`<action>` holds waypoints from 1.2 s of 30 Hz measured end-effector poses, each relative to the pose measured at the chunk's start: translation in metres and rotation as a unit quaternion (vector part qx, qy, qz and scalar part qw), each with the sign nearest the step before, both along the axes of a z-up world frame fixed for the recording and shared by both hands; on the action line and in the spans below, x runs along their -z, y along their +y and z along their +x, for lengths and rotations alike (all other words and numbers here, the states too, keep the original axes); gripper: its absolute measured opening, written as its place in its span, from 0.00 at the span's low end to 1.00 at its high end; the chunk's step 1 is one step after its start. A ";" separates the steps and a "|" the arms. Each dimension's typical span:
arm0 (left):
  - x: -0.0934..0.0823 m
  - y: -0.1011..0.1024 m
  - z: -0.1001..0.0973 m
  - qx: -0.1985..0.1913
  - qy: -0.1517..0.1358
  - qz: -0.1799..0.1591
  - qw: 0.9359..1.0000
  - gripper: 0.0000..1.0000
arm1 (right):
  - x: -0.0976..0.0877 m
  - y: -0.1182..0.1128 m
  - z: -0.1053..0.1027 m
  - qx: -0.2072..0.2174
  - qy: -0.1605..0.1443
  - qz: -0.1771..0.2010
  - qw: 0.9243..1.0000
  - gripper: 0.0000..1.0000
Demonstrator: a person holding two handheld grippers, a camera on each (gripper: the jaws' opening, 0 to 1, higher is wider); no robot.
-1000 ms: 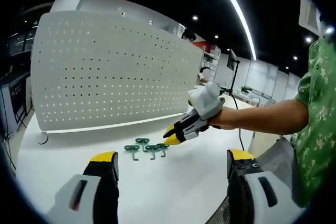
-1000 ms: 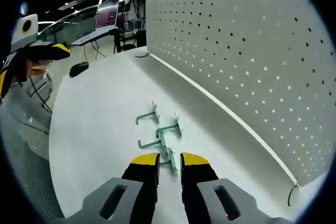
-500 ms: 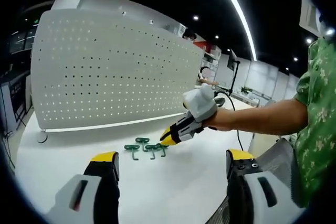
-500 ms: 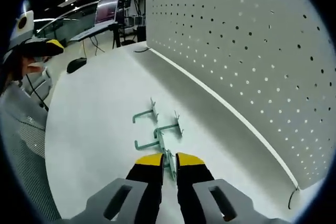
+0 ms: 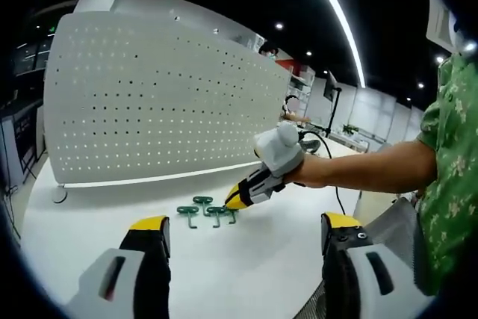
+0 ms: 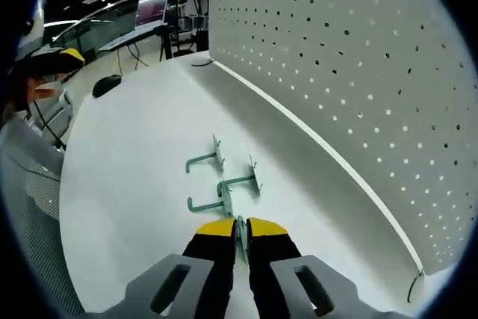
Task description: Insert the hook assembly into the mounting plate slot until the hook locks in place.
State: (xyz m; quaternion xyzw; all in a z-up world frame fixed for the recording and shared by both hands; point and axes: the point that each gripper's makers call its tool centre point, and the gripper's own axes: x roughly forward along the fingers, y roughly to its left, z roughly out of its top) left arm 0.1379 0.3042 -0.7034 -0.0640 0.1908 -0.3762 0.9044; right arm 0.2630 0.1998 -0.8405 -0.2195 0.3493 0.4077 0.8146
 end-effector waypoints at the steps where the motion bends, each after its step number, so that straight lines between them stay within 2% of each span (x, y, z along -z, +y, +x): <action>1: 0.000 0.000 0.000 0.000 0.000 0.000 1.000 0.85 | 0.001 0.000 0.000 -0.002 0.001 -0.002 1.000 0.04; 9: 0.000 0.002 0.000 -0.002 0.000 -0.001 1.000 0.84 | 0.005 0.002 0.001 -0.007 0.007 -0.021 1.000 0.03; 21: -0.002 0.000 0.000 -0.001 -0.002 -0.001 1.000 0.84 | 0.004 -0.004 0.000 -0.003 0.008 -0.018 1.000 0.00; 32: 0.000 -0.002 -0.001 0.002 -0.001 0.001 1.000 0.83 | -0.004 -0.006 -0.002 0.007 0.004 -0.001 1.000 0.00; 36: 0.000 -0.003 -0.001 0.003 -0.001 0.001 1.000 0.83 | -0.012 -0.005 -0.003 0.013 0.002 0.016 1.000 0.00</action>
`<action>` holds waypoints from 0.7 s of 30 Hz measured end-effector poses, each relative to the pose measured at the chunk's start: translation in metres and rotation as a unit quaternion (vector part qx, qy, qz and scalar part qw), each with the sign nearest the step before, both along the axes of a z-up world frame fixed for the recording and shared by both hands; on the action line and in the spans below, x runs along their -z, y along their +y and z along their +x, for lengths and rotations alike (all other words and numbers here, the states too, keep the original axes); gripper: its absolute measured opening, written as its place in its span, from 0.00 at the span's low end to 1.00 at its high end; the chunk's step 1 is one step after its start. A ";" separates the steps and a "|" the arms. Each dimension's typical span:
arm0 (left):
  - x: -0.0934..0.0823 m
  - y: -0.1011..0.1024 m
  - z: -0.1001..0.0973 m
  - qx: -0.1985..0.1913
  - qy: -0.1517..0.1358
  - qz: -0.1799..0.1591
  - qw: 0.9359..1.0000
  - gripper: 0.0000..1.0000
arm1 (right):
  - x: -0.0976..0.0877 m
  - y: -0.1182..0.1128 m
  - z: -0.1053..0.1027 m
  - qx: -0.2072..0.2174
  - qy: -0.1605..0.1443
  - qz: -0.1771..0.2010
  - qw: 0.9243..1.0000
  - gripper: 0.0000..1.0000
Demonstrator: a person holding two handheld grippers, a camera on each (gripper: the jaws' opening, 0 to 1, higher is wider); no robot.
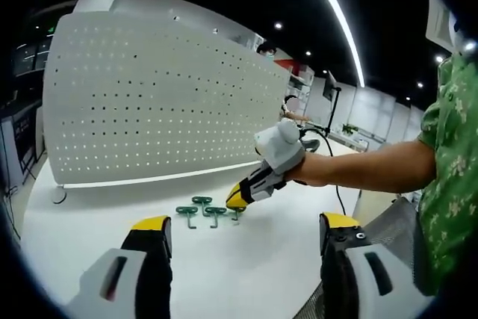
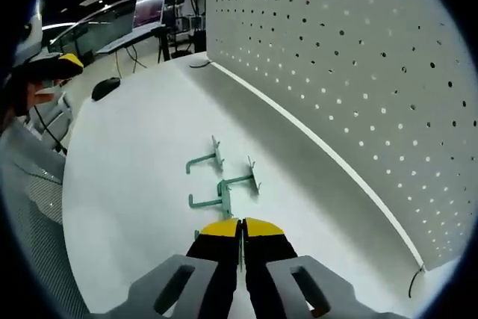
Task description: Insert the hook assembly into the mounting plate slot until the hook locks in place.
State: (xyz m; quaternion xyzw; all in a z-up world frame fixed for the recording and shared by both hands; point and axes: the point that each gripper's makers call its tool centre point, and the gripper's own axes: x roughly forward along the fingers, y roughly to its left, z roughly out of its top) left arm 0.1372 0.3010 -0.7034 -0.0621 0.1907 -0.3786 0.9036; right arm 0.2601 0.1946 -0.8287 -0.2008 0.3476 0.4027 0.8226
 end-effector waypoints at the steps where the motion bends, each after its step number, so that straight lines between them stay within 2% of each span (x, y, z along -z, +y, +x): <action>1: 0.000 -0.001 0.000 0.001 0.000 0.000 1.000 0.83 | -0.002 0.000 0.000 0.001 -0.002 0.004 1.000 0.00; 8: -0.001 -0.004 0.001 0.004 0.000 0.000 1.000 0.82 | -0.013 0.002 -0.002 0.004 -0.013 0.019 1.000 0.00; 15: -0.002 -0.005 0.001 0.006 0.000 0.000 1.000 0.81 | -0.010 0.000 -0.003 0.010 -0.011 0.024 1.000 0.00; 21: -0.002 -0.005 0.000 0.005 0.000 0.001 1.000 0.81 | -0.017 0.001 -0.005 0.012 -0.015 0.030 0.999 0.00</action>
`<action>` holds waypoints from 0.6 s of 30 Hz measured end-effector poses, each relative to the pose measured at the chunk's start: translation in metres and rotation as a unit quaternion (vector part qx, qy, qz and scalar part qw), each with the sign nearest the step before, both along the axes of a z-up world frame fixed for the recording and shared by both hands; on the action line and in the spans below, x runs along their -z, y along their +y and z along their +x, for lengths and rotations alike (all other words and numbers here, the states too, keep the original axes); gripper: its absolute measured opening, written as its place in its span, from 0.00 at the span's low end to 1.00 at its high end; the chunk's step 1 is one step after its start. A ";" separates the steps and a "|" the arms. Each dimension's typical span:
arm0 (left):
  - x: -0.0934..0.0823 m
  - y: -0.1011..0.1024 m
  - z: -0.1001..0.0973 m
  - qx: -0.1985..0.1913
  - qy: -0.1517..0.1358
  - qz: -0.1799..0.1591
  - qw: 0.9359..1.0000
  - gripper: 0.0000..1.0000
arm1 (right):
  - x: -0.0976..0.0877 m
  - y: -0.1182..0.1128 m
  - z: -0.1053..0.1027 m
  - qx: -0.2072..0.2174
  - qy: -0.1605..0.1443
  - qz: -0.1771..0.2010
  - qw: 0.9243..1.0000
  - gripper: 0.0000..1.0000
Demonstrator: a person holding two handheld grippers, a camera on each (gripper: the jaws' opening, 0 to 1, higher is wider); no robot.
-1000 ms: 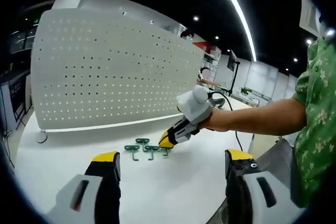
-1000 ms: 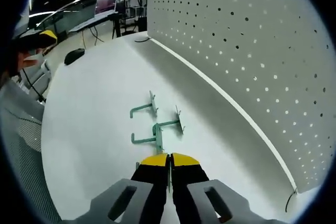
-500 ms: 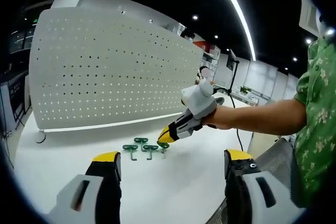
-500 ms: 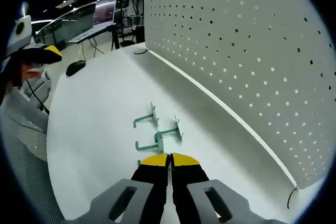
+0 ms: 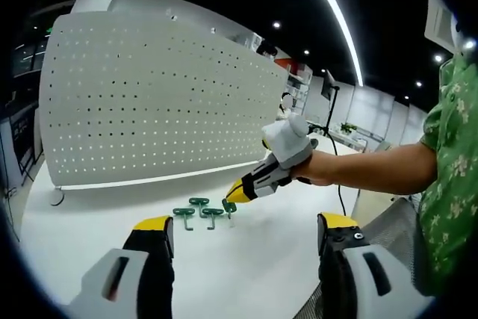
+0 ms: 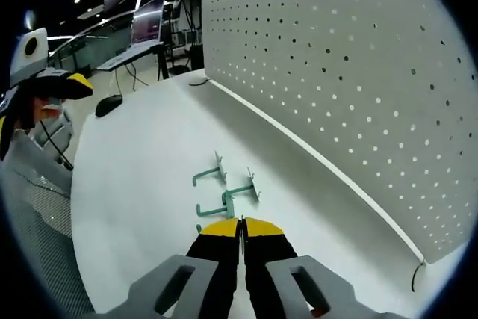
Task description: Insert the hook assembly into the mounting plate slot until the hook locks in place.
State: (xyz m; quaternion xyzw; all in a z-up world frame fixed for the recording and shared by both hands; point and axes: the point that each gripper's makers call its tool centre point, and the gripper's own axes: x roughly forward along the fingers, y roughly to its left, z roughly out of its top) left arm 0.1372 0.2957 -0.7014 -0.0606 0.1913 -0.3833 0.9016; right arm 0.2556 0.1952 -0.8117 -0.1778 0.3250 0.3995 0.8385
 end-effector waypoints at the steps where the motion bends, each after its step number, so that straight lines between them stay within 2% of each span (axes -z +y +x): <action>1: 0.000 0.000 0.000 0.000 0.000 0.000 1.000 0.81 | -0.002 0.000 0.000 0.000 -0.002 0.001 1.000 0.00; 6: -0.004 -0.003 0.002 0.000 -0.005 -0.001 1.000 0.80 | -0.019 0.004 -0.001 0.002 -0.018 0.016 1.000 0.00; 18: -0.022 -0.006 0.010 -0.011 -0.037 -0.004 0.999 0.76 | -0.071 0.018 -0.004 0.006 -0.053 0.068 0.996 0.00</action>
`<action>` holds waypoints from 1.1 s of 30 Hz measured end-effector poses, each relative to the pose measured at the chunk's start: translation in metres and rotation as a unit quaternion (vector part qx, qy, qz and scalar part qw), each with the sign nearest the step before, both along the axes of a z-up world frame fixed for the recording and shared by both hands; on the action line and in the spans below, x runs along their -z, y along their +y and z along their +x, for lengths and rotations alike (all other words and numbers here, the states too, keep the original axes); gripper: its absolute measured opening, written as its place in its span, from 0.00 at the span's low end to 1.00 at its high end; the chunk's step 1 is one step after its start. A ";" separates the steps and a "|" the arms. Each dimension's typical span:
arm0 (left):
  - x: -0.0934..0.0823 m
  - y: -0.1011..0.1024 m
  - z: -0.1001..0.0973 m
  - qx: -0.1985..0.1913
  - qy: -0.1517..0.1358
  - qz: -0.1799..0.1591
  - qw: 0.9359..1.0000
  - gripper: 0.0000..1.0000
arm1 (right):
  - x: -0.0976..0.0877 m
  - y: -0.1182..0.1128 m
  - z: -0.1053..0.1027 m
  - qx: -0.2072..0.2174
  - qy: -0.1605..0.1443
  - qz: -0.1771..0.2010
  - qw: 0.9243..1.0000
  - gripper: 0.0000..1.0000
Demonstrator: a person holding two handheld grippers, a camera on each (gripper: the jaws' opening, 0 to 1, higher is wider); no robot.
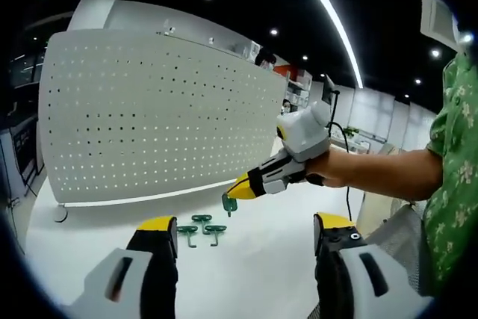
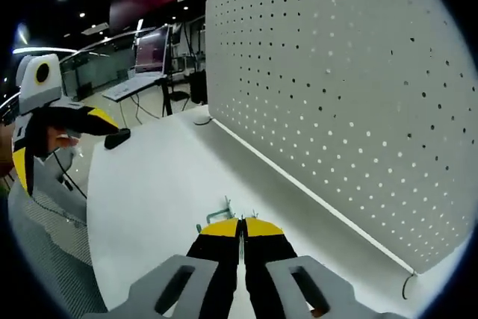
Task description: Insert the hook assembly into the mounting plate slot until the hook locks in place.
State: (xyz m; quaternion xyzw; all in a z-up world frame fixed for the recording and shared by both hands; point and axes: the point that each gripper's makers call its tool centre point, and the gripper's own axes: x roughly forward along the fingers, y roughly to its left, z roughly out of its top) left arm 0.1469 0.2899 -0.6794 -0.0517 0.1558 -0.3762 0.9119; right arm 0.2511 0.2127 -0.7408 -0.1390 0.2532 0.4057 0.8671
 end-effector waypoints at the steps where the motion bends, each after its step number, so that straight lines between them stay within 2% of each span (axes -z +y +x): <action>1: -0.002 0.000 0.000 -0.001 -0.002 -0.002 1.000 0.75 | -0.003 0.001 0.000 0.000 -0.002 0.003 1.000 0.00; 18: -0.025 -0.006 0.011 -0.007 -0.056 0.002 0.998 0.62 | -0.075 0.022 -0.017 -0.011 -0.050 0.059 0.997 0.00; 33: -0.049 -0.015 0.026 -0.026 -0.102 0.001 0.994 0.49 | -0.113 0.036 -0.032 -0.023 -0.074 0.087 0.993 0.00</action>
